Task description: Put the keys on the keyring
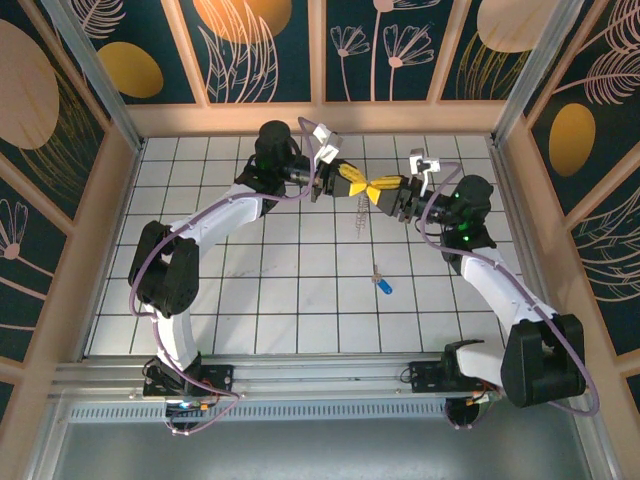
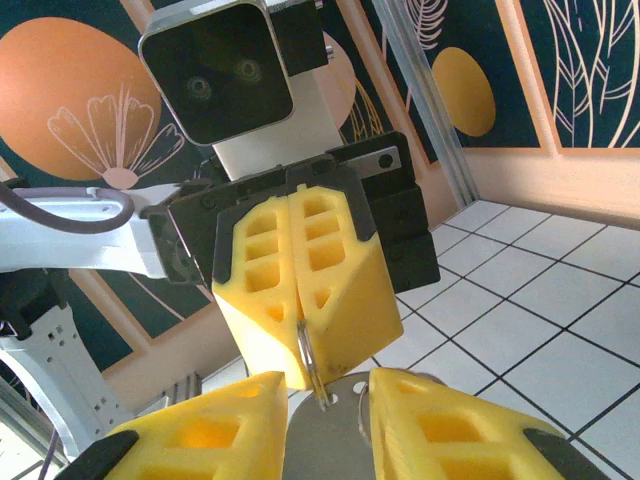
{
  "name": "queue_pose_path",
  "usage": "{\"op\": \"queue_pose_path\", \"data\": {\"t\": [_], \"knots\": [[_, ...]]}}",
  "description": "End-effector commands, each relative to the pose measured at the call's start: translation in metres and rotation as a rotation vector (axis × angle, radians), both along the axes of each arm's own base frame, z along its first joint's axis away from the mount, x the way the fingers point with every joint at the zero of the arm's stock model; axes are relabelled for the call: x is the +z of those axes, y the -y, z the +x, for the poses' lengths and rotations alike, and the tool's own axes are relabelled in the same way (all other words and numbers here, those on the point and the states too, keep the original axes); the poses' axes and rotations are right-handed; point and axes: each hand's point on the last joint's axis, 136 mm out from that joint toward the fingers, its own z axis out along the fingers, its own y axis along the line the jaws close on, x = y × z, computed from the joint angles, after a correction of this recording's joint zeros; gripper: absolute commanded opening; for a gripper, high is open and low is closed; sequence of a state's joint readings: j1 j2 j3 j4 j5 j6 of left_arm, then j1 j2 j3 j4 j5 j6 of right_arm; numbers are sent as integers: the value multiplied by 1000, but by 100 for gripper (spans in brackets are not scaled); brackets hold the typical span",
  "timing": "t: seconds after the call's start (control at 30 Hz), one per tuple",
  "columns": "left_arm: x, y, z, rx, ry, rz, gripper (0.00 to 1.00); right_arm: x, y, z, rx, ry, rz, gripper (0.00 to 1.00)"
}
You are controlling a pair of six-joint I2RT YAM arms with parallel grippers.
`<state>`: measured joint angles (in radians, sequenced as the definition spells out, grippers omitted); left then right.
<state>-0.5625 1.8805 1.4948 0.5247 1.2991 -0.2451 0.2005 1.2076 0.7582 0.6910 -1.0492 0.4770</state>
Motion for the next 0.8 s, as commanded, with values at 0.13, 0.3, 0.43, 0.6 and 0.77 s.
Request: {"op": "queue_pose_path", "data": {"t": [0.13, 0.3, 0.43, 0.6, 0.77], "knots": [[9, -1, -6, -13, 30, -23, 0, 25, -4, -3, 25, 106, 12, 16], [9, -1, -7, -10, 31, -24, 0, 24, -5, -3, 29, 108, 12, 0], [12, -1, -4, 17, 34, -28, 0, 23, -4, -3, 25, 109, 10, 0], [20, -2, 4, 111, 37, -63, 12, 24, -2, 3, -20, 114, 22, 0], [42, -11, 11, 225, 33, -140, 23, 33, 4, 7, -57, 141, 50, 0]]}}
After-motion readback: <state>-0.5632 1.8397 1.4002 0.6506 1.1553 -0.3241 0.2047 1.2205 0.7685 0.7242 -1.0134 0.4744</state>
